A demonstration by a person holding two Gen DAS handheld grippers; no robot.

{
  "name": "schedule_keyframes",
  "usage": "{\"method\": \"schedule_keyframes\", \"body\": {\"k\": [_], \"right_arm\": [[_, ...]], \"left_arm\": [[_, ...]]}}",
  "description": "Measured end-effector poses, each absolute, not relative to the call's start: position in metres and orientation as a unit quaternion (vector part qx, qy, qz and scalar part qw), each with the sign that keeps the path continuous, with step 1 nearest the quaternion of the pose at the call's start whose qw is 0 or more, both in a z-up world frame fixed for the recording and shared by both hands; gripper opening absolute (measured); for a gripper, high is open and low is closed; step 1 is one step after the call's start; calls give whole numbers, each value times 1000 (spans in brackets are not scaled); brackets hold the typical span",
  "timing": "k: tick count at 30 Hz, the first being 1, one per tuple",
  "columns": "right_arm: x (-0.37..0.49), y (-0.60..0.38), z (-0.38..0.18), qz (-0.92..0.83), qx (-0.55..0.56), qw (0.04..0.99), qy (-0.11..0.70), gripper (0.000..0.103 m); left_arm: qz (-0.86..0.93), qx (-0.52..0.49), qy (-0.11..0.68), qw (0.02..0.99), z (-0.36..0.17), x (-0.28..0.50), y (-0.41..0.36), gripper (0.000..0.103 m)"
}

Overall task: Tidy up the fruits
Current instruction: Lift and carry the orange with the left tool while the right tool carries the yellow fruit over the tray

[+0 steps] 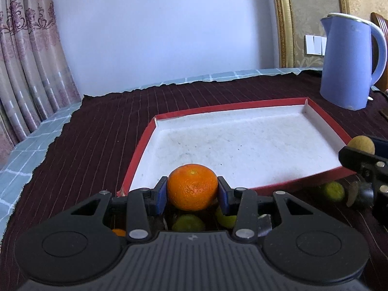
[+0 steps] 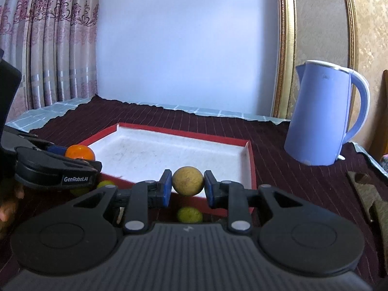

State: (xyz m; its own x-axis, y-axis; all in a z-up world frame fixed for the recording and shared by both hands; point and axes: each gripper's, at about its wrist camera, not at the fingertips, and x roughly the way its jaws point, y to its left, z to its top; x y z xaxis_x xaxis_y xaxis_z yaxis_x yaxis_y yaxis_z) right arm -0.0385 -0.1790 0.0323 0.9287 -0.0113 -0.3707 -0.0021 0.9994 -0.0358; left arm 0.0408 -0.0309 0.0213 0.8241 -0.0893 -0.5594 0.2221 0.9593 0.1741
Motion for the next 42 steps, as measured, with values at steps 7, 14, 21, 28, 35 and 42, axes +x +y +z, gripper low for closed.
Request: {"method": "schedule_keyframes", "body": {"k": [7,14,21,28,35,42], "right_arm": [[-22,-185,39,-9,-18,982,187,26],[-8,-186,43,-13,-24,982,186,26],[5,-186,43,-15,-31,981,190,26],[17,-186,42,-20,-34,979,199,26],[29,-186,41,-24,-37,977,206,26],[40,-187,42,-26,-35,977,208,26]], "left_arm": [[-73,121,295,945,20,57,-39,41],[-66,119,310,941,20,74,-42,41],[-63,120,328,935,17,92,-45,41],[-58,121,340,931,15,103,-47,41],[-53,122,351,927,10,115,-48,41],[-53,117,365,922,10,129,-49,41]]}}
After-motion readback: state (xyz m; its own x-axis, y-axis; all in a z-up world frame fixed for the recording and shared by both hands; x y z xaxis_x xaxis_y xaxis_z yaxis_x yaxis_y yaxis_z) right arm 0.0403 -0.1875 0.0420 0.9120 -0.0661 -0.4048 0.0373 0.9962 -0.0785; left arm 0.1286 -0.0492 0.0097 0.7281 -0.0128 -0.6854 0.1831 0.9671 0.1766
